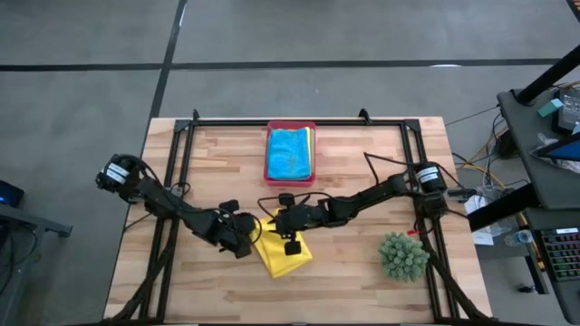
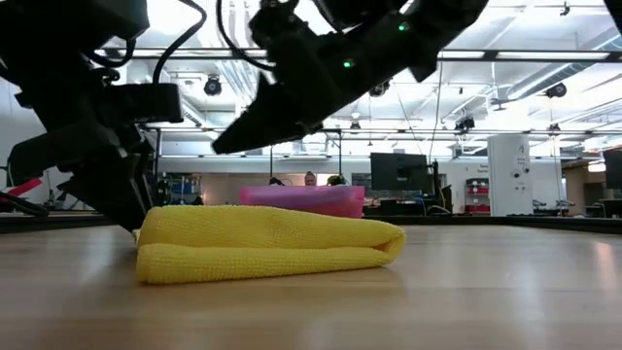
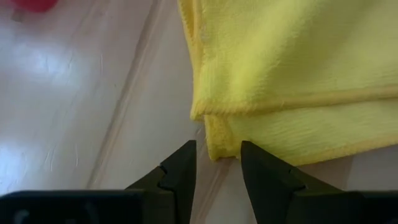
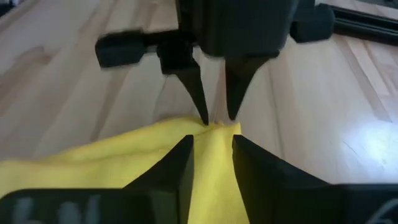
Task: Fold microfiber towels
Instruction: Fold the yellow towel
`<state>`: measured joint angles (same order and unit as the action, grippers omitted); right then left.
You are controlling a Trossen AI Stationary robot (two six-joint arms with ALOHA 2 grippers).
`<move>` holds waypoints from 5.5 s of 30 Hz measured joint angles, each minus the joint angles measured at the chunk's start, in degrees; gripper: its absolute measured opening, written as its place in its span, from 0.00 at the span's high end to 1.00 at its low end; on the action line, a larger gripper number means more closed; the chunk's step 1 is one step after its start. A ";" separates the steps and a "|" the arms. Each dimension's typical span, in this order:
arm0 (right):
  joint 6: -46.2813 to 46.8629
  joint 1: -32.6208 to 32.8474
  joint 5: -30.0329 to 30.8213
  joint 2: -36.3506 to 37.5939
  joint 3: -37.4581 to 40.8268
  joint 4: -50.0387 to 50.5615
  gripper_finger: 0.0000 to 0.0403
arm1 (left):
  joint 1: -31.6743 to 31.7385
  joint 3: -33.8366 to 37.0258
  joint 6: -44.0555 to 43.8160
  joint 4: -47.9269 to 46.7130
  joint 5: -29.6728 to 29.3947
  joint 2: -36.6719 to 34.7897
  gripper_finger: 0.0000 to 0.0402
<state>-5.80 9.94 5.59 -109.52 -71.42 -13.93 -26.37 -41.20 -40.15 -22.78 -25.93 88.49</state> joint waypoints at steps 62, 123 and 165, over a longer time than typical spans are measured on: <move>1.52 -1.28 -8.53 2.48 5.19 6.88 0.52 | 3.82 7.86 -1.61 18.21 -0.02 -6.71 0.73; 3.40 -1.08 -8.46 2.66 8.61 1.38 0.52 | 2.62 7.42 -15.08 8.71 22.49 -8.56 1.00; 19.79 17.83 7.70 2.58 4.09 0.32 0.52 | -1.09 7.94 -21.09 16.81 16.37 -7.08 1.00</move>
<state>13.99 27.77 13.28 -106.94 -67.33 -13.62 -27.47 -33.27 -61.23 -5.97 -9.56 81.41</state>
